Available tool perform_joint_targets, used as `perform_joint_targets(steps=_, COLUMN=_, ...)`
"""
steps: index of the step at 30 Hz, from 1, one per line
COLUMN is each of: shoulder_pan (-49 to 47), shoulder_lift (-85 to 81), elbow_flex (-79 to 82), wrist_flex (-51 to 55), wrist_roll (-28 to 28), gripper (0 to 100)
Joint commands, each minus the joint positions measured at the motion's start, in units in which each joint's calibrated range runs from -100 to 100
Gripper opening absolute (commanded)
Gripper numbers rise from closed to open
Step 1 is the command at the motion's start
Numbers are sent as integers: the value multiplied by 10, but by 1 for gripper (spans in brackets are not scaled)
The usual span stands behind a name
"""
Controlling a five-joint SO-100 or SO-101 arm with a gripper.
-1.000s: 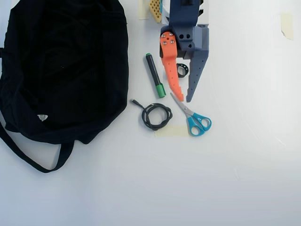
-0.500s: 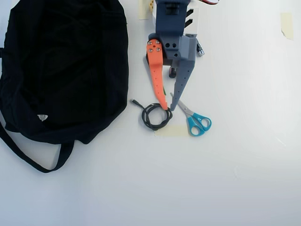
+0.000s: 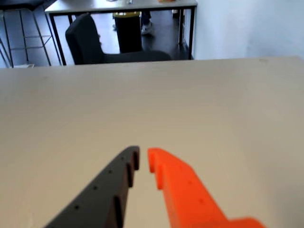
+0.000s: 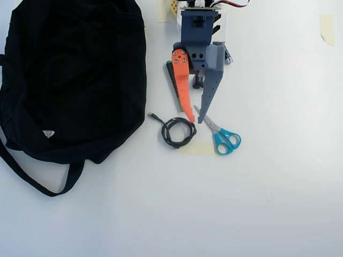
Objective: Put the bike light into the black bag
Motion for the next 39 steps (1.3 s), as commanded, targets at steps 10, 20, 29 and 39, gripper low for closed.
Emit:
perform_joint_targets(steps=10, shoulder_pan=-36, shoulder_lift=-28, elbow_flex=-28, wrist_flex=308, wrist_roll=75, gripper=2)
perform_joint_targets(steps=20, shoulder_pan=-30, shoulder_lift=-28, elbow_flex=-52, wrist_flex=441, wrist_roll=148, gripper=2)
perform_joint_targets(steps=29, shoulder_pan=-20, shoulder_lift=-28, elbow_flex=-50, wrist_flex=506, wrist_roll=174, gripper=2)
perform_joint_targets(steps=39, shoulder_pan=-35, shoulder_lift=-27, elbow_flex=-42, wrist_flex=579, wrist_roll=202, gripper=2)
